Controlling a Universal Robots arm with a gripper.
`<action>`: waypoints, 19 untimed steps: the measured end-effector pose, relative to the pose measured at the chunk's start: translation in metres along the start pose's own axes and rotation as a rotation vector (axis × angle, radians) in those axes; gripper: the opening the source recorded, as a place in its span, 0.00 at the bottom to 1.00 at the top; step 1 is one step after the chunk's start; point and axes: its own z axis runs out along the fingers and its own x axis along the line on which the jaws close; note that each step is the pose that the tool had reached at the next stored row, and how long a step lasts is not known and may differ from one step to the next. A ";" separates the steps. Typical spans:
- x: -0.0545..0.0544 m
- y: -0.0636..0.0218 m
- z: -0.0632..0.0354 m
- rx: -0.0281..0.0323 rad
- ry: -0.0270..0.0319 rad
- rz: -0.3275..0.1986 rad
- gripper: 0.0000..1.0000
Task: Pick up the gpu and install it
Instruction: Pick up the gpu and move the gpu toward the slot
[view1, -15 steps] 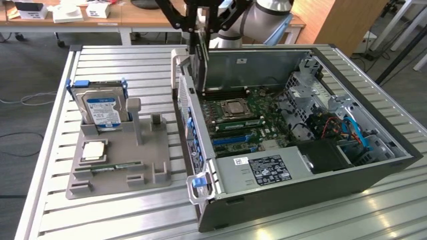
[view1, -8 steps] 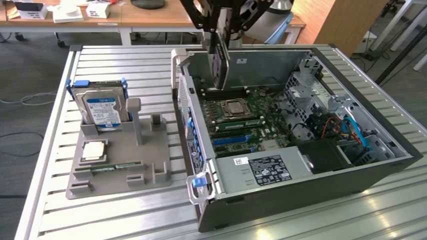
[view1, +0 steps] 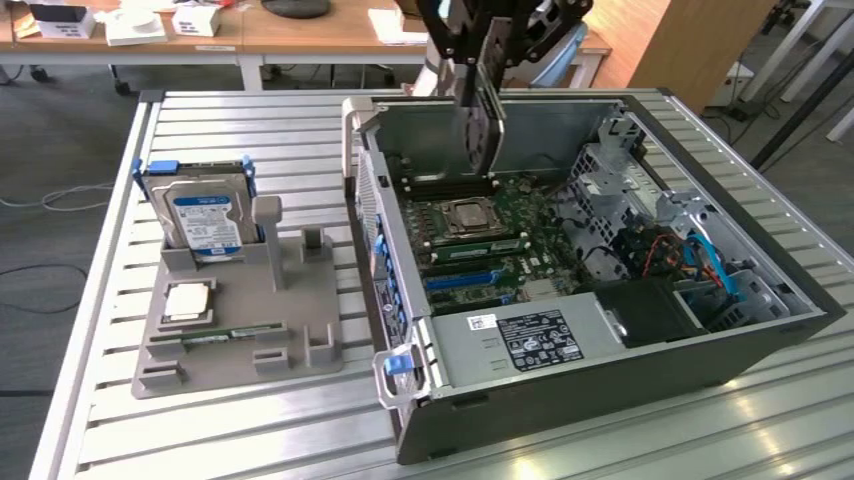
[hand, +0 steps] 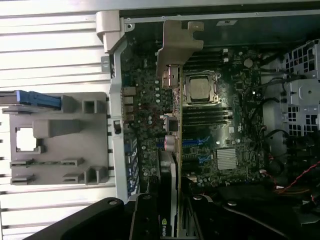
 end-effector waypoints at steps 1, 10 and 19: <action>-0.005 0.0004 0.0001 0.0000 0.0000 0.000 0.27; -0.045 0.0039 0.0008 0.0000 0.0002 0.000 0.27; -0.065 0.0056 0.0011 0.0001 0.0003 0.000 0.27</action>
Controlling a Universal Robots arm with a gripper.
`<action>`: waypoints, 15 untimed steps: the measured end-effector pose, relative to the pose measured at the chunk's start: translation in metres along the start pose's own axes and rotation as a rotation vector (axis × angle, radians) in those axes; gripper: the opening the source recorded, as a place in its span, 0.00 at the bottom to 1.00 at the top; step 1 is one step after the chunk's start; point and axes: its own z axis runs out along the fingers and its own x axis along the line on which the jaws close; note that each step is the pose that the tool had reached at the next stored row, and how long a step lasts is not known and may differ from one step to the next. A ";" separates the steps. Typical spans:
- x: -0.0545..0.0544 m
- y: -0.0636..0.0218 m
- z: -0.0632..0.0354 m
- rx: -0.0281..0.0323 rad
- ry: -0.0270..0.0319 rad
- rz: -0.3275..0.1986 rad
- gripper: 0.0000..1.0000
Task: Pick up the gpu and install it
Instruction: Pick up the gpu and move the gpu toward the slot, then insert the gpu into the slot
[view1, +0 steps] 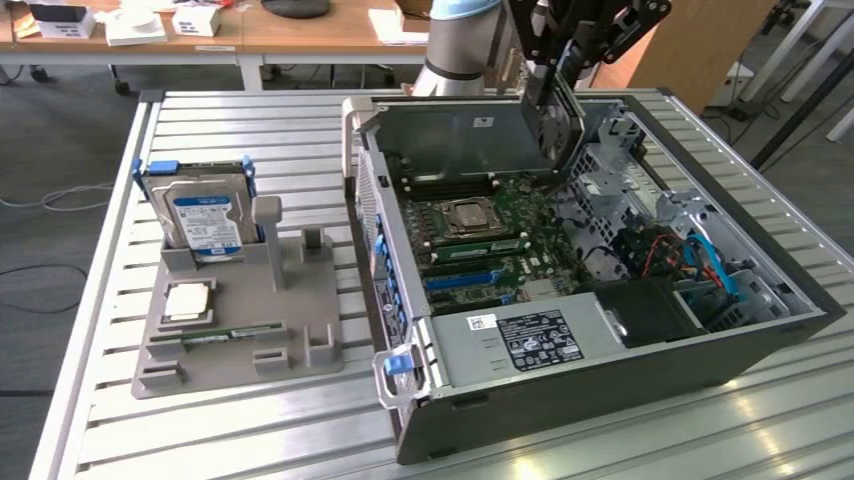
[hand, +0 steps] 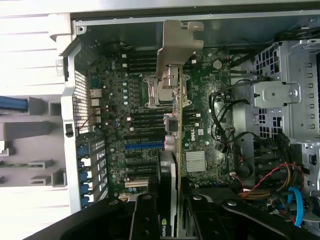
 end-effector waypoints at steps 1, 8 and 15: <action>-0.001 0.0001 0.0000 -0.0001 0.0000 0.000 0.27; -0.010 0.0009 0.0002 -0.0001 0.0001 0.000 0.27; -0.010 0.0009 0.0003 0.0000 0.0022 0.000 0.27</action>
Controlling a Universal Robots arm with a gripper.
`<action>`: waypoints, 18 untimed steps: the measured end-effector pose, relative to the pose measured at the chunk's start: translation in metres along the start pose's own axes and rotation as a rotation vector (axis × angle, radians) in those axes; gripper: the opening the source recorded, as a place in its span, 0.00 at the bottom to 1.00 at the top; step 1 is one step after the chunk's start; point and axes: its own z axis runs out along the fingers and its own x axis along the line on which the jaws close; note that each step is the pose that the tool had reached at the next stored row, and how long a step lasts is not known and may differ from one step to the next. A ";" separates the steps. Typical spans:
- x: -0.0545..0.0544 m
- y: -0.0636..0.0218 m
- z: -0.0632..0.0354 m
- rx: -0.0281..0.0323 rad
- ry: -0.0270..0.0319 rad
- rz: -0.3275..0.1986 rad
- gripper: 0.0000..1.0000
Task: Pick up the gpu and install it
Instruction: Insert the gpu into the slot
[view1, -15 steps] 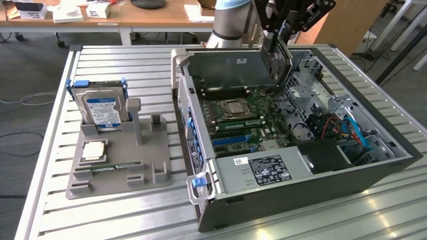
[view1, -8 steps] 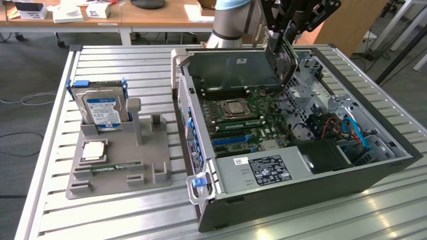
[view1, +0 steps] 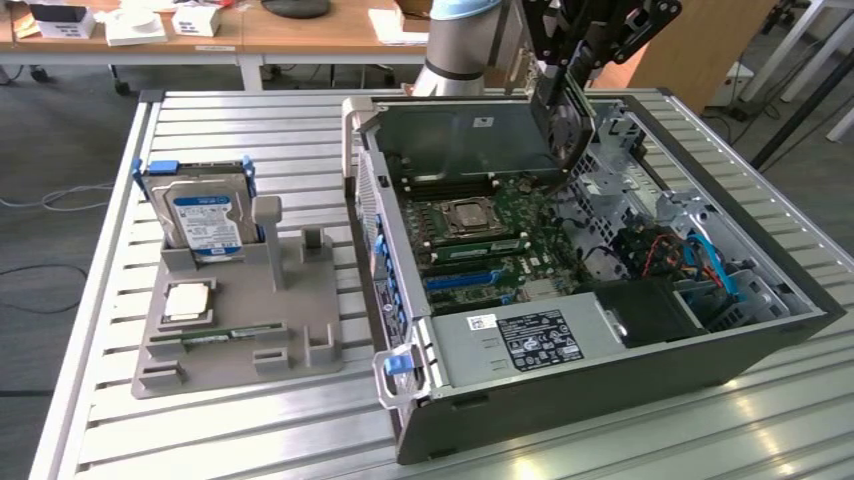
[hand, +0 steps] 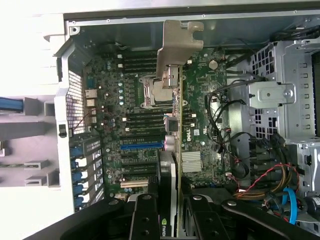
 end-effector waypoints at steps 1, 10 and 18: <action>0.000 0.0000 0.0000 0.0000 0.0000 0.000 0.27; 0.000 0.0000 0.0000 -0.0001 0.0006 -0.010 0.27; 0.000 0.0000 0.0002 -0.0015 0.0085 -0.153 0.27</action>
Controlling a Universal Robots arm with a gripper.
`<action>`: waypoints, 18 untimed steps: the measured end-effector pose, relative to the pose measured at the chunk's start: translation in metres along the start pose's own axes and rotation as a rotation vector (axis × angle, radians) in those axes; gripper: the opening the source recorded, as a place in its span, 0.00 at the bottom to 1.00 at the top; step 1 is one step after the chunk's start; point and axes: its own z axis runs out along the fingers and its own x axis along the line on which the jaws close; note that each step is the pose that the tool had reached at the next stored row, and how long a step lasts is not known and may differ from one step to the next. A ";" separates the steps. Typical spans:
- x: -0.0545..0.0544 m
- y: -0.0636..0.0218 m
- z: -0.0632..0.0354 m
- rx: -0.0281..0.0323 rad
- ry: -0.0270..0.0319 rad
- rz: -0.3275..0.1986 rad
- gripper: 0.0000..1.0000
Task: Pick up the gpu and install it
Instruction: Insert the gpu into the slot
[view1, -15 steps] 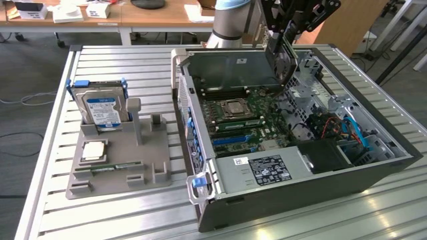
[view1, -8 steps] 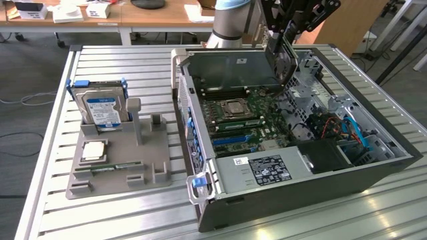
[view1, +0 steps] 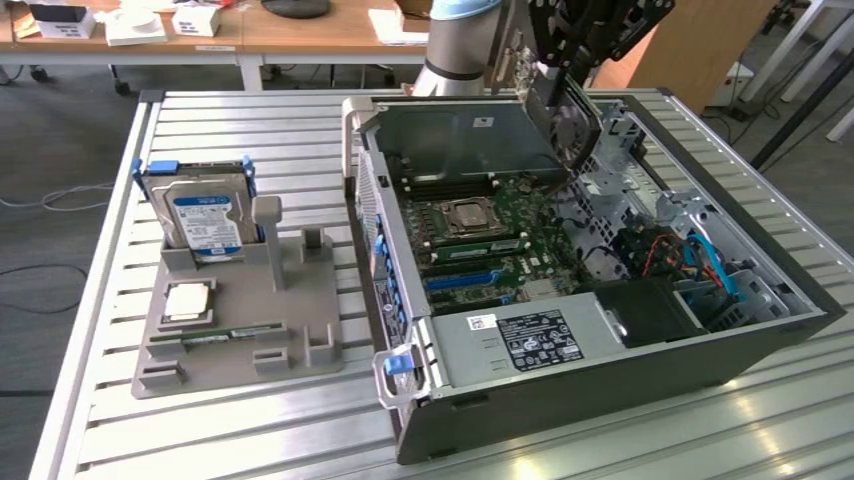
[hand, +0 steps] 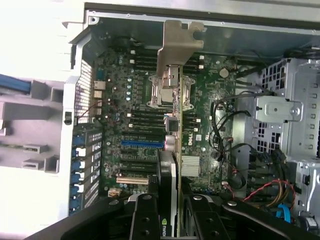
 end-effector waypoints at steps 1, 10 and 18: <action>0.000 0.0000 0.0000 -0.0002 0.0010 -0.018 0.27; 0.000 -0.0001 0.0007 -0.0020 0.0100 -0.182 0.27; 0.000 -0.0001 0.0014 -0.0035 0.0180 -0.327 0.27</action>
